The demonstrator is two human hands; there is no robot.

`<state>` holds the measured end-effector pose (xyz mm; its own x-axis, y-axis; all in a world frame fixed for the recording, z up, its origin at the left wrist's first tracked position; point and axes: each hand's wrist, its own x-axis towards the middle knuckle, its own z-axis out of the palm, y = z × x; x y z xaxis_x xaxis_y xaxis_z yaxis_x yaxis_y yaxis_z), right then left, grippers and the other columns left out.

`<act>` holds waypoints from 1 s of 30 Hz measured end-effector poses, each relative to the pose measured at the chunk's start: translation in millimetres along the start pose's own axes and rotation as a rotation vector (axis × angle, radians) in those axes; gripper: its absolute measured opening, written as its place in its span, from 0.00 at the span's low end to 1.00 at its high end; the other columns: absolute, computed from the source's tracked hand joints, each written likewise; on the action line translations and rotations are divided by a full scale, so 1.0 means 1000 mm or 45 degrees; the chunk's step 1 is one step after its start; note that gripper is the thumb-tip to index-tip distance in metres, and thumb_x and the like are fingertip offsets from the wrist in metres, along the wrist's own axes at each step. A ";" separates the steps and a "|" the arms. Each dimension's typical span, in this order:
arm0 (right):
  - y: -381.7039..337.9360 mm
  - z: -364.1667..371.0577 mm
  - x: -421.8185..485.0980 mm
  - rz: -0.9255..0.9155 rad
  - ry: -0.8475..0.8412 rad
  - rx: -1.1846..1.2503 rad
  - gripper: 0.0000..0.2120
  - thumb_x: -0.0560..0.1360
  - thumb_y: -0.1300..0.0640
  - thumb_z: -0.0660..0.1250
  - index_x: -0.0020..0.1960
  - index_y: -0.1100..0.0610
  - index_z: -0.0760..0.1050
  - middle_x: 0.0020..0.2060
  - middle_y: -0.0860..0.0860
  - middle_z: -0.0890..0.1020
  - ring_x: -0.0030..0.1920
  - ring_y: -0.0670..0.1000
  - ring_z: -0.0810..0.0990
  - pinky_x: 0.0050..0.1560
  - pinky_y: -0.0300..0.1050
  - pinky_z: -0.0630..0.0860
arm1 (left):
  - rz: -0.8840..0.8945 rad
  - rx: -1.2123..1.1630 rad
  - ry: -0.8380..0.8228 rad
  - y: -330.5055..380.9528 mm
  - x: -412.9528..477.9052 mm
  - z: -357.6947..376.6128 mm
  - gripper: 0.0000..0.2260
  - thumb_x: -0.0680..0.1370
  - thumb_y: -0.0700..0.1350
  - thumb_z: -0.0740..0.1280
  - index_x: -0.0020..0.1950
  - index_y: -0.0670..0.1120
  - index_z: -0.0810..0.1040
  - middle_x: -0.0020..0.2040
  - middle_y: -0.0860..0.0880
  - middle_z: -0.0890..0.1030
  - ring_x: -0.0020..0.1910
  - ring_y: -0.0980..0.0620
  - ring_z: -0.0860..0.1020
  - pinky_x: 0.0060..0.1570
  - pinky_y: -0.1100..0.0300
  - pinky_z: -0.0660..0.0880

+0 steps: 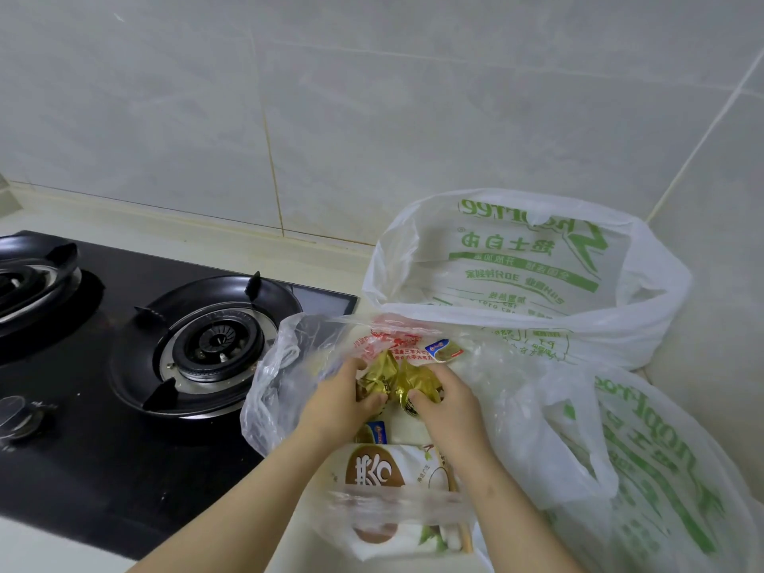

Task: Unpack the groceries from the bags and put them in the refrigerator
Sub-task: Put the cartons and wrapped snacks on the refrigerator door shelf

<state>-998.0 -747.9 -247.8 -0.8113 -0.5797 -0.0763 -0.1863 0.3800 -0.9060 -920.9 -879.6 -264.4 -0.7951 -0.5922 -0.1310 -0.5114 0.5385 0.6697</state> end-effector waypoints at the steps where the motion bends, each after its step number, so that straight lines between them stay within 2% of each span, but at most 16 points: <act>1: 0.002 0.001 0.000 0.024 0.004 0.031 0.20 0.75 0.64 0.65 0.49 0.37 0.71 0.42 0.38 0.78 0.43 0.43 0.78 0.37 0.26 0.71 | 0.001 0.005 -0.008 0.000 0.000 0.000 0.23 0.76 0.50 0.66 0.68 0.47 0.65 0.56 0.48 0.76 0.55 0.50 0.75 0.53 0.59 0.72; 3: 0.004 0.005 0.001 0.069 0.031 0.041 0.21 0.75 0.64 0.64 0.57 0.38 0.69 0.43 0.37 0.75 0.40 0.41 0.76 0.33 0.27 0.70 | 0.020 0.074 -0.047 -0.001 0.001 0.002 0.23 0.76 0.49 0.67 0.68 0.47 0.66 0.59 0.48 0.76 0.56 0.50 0.75 0.53 0.59 0.72; 5: 0.006 0.006 0.002 0.108 0.069 0.051 0.22 0.76 0.63 0.63 0.65 0.45 0.65 0.42 0.40 0.73 0.39 0.40 0.74 0.32 0.28 0.68 | 0.023 0.133 -0.077 -0.003 0.001 0.004 0.22 0.75 0.49 0.68 0.66 0.47 0.67 0.59 0.49 0.76 0.56 0.50 0.74 0.54 0.58 0.73; 6: 0.006 0.007 0.002 0.108 0.089 0.045 0.21 0.77 0.63 0.63 0.66 0.49 0.64 0.41 0.41 0.73 0.38 0.40 0.73 0.32 0.27 0.68 | 0.016 0.127 -0.078 -0.003 0.001 0.005 0.21 0.74 0.49 0.68 0.65 0.47 0.67 0.58 0.49 0.76 0.55 0.50 0.75 0.53 0.58 0.73; 10: 0.005 0.006 0.002 0.067 0.169 0.010 0.10 0.77 0.62 0.63 0.57 0.54 0.72 0.37 0.45 0.76 0.36 0.42 0.73 0.32 0.28 0.68 | -0.019 0.021 -0.050 -0.002 -0.001 0.005 0.21 0.74 0.46 0.69 0.65 0.47 0.67 0.56 0.49 0.77 0.54 0.50 0.75 0.51 0.58 0.73; 13: 0.004 0.004 -0.002 0.086 0.266 0.126 0.02 0.77 0.60 0.63 0.46 0.55 0.74 0.35 0.46 0.77 0.37 0.47 0.75 0.35 0.36 0.69 | -0.030 -0.094 -0.016 0.001 -0.007 0.001 0.22 0.74 0.45 0.70 0.66 0.47 0.67 0.56 0.50 0.77 0.55 0.50 0.76 0.53 0.59 0.73; 15: -0.001 0.004 -0.006 0.075 0.310 0.225 0.07 0.77 0.60 0.63 0.41 0.53 0.71 0.35 0.48 0.76 0.36 0.48 0.74 0.36 0.38 0.70 | -0.022 -0.215 0.032 0.004 -0.013 -0.005 0.22 0.73 0.44 0.70 0.65 0.48 0.68 0.53 0.52 0.76 0.53 0.50 0.76 0.54 0.56 0.75; 17: -0.009 0.005 -0.012 0.068 0.330 0.322 0.08 0.77 0.60 0.63 0.40 0.51 0.72 0.36 0.48 0.77 0.38 0.48 0.76 0.39 0.41 0.72 | -0.010 -0.349 0.082 0.005 -0.020 -0.013 0.20 0.73 0.43 0.71 0.62 0.50 0.68 0.50 0.54 0.76 0.52 0.51 0.77 0.54 0.54 0.76; 22: -0.037 0.014 -0.029 0.069 0.311 0.560 0.11 0.76 0.61 0.65 0.41 0.46 0.76 0.41 0.48 0.82 0.45 0.51 0.81 0.50 0.53 0.79 | 0.049 -0.608 0.188 0.003 -0.043 -0.035 0.19 0.72 0.41 0.73 0.56 0.56 0.69 0.48 0.58 0.77 0.48 0.59 0.78 0.49 0.62 0.76; 24: -0.048 0.021 -0.035 0.060 0.293 0.623 0.10 0.75 0.61 0.66 0.41 0.47 0.76 0.40 0.49 0.83 0.45 0.51 0.82 0.50 0.56 0.79 | 0.058 -0.660 0.227 -0.001 -0.052 -0.047 0.20 0.71 0.40 0.73 0.54 0.57 0.69 0.50 0.56 0.78 0.50 0.58 0.78 0.50 0.61 0.76; 27: -0.068 0.040 -0.049 0.054 0.210 0.694 0.09 0.74 0.63 0.67 0.40 0.50 0.77 0.35 0.48 0.83 0.39 0.51 0.82 0.49 0.59 0.80 | 0.032 -0.730 0.308 -0.015 -0.074 -0.070 0.20 0.70 0.40 0.74 0.53 0.59 0.71 0.53 0.54 0.80 0.52 0.55 0.79 0.54 0.55 0.76; 30: -0.086 0.064 -0.065 0.032 0.139 0.708 0.10 0.74 0.63 0.67 0.40 0.49 0.79 0.35 0.47 0.84 0.40 0.52 0.83 0.49 0.60 0.80 | 0.019 -0.755 0.382 -0.030 -0.102 -0.094 0.20 0.70 0.39 0.74 0.57 0.55 0.72 0.52 0.54 0.80 0.49 0.57 0.80 0.52 0.58 0.78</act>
<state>-893.7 -789.1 -191.3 -0.8698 -0.4863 -0.0837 0.1295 -0.0613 -0.9897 -793.7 -891.9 -202.4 -0.6312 -0.7749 0.0330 -0.1668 0.1772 0.9699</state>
